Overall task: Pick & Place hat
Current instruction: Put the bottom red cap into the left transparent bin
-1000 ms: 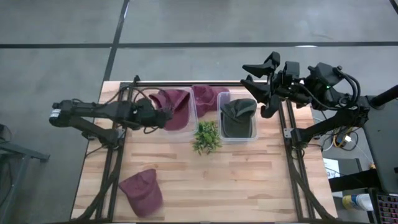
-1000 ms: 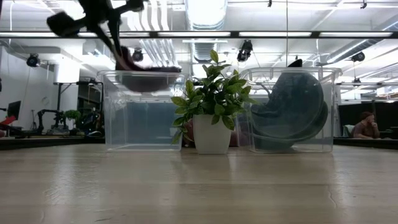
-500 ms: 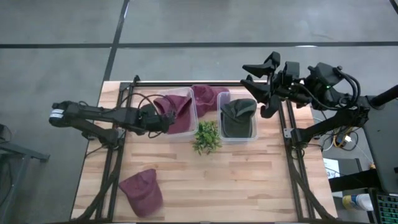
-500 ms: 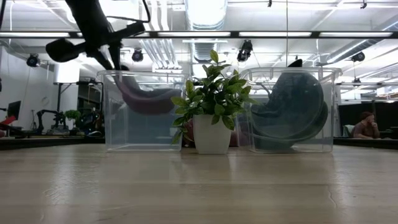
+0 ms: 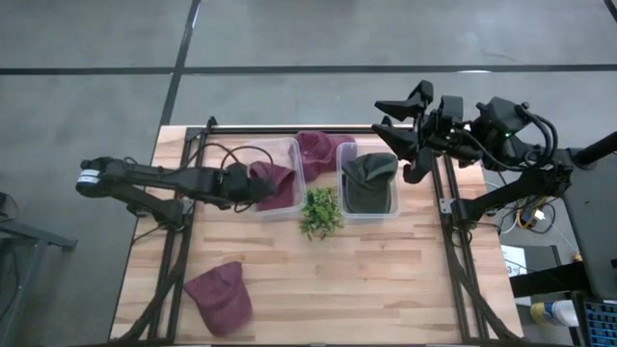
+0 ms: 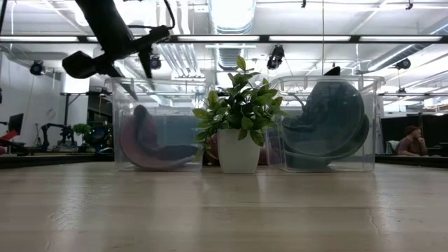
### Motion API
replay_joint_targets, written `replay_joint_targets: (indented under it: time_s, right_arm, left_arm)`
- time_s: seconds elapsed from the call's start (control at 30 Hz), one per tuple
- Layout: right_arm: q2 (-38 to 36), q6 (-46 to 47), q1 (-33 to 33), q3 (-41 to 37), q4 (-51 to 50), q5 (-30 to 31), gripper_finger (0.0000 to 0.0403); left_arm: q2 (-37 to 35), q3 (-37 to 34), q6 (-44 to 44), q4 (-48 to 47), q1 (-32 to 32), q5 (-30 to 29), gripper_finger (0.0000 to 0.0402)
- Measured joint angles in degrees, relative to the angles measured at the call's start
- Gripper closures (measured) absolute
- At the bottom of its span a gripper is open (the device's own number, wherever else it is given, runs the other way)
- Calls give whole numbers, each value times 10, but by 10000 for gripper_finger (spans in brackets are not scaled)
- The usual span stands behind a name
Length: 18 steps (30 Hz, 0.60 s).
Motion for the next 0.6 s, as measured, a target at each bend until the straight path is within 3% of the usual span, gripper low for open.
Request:
replay_joint_targets:
  time_s: [0.17, 0.3, 0.6]
  right_arm:
    - [1, 44, 1, 0, -31, -5, 175]
    - [5, 85, 1, 0, -77, -44, 175]
    - [41, 217, 8, -15, -149, -235, 175]
  left_arm:
    - [-11, 40, 24, 2, 0, 8, 222]
    - [-17, 77, 71, 5, -4, 27, 221]
    - [-18, 141, 200, 3, -22, 186, 221]
